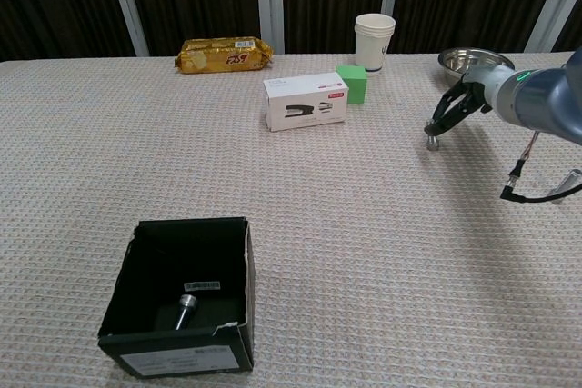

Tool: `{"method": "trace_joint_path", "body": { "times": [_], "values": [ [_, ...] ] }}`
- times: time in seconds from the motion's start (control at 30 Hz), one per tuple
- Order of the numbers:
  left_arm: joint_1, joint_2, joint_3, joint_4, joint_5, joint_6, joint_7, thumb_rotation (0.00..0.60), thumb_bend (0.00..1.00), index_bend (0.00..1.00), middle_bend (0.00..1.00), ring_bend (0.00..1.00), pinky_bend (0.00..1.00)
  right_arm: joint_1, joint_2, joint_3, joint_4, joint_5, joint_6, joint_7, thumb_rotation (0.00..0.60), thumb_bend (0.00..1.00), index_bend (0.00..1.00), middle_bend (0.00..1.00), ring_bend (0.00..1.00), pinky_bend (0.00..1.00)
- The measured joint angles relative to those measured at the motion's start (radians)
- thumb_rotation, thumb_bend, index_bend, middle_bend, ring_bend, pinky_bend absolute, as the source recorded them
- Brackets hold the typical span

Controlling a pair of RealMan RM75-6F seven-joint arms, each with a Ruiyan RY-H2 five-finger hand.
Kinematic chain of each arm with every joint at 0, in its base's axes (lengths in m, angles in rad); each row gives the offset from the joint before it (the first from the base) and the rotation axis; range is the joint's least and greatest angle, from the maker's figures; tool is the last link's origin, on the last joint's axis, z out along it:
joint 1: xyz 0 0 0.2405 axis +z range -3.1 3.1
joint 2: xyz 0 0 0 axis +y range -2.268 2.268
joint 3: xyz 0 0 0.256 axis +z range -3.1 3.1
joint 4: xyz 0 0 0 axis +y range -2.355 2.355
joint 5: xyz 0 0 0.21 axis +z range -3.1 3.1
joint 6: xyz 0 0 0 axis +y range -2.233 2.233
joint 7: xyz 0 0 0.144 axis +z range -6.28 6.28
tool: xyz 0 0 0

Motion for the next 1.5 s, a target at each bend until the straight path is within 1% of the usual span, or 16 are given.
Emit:
{"method": "trace_joint_path", "body": {
  "times": [0.43, 0.87, 1.07, 1.13, 1.23, 1.33, 1.43, 1.5],
  "values": [
    [-0.001, -0.002, 0.0, -0.002, -0.001, -0.001, 0.007, 0.6, 0.04, 0.06, 0.0, 0.0, 0.13, 0.004, 0.014, -0.01, 0.003, 0.021, -0.003, -0.012, 0.6, 0.34, 0.55, 0.0, 0.0, 0.0],
    [0.0, -0.002, -0.001, -0.003, -0.002, 0.001, 0.008, 0.6, 0.04, 0.06, 0.0, 0.0, 0.13, 0.008, 0.035, -0.022, -0.02, 0.032, -0.009, -0.024, 0.6, 0.34, 0.5, 0.0, 0.0, 0.0],
    [0.0, -0.002, -0.002, -0.002, -0.003, 0.001, 0.007, 0.6, 0.04, 0.06, 0.0, 0.0, 0.13, 0.012, 0.048, -0.036, -0.036, 0.044, -0.015, -0.042, 0.6, 0.34, 0.44, 0.0, 0.0, 0.0],
    [0.0, -0.002, -0.002, -0.001, -0.005, 0.0, 0.007, 0.6, 0.04, 0.06, 0.0, 0.0, 0.13, 0.012, 0.055, -0.038, -0.045, 0.046, -0.018, -0.044, 0.6, 0.34, 0.4, 0.0, 0.0, 0.0],
    [0.0, -0.003, -0.005, 0.001, -0.008, 0.001, 0.007, 0.6, 0.04, 0.06, 0.0, 0.0, 0.13, 0.009, 0.074, -0.035, -0.073, 0.047, -0.022, -0.041, 0.6, 0.34, 0.37, 0.0, 0.0, 0.0],
    [-0.001, -0.005, -0.008, 0.003, -0.013, 0.0, 0.006, 0.6, 0.04, 0.06, 0.0, 0.0, 0.13, 0.0, 0.106, -0.018, -0.118, 0.037, -0.023, -0.016, 0.6, 0.34, 0.36, 0.0, 0.0, 0.0],
    [-0.003, -0.005, -0.008, 0.004, -0.014, -0.005, 0.005, 0.6, 0.04, 0.06, 0.0, 0.0, 0.13, -0.021, 0.159, 0.0, -0.188, -0.003, -0.01, 0.015, 0.6, 0.34, 0.36, 0.0, 0.0, 0.0],
    [-0.004, -0.005, -0.007, 0.003, -0.011, -0.004, 0.003, 0.6, 0.04, 0.06, 0.0, 0.0, 0.13, -0.049, 0.22, 0.007, -0.27, -0.051, 0.008, 0.035, 0.6, 0.34, 0.36, 0.0, 0.0, 0.0]
  ]
}}
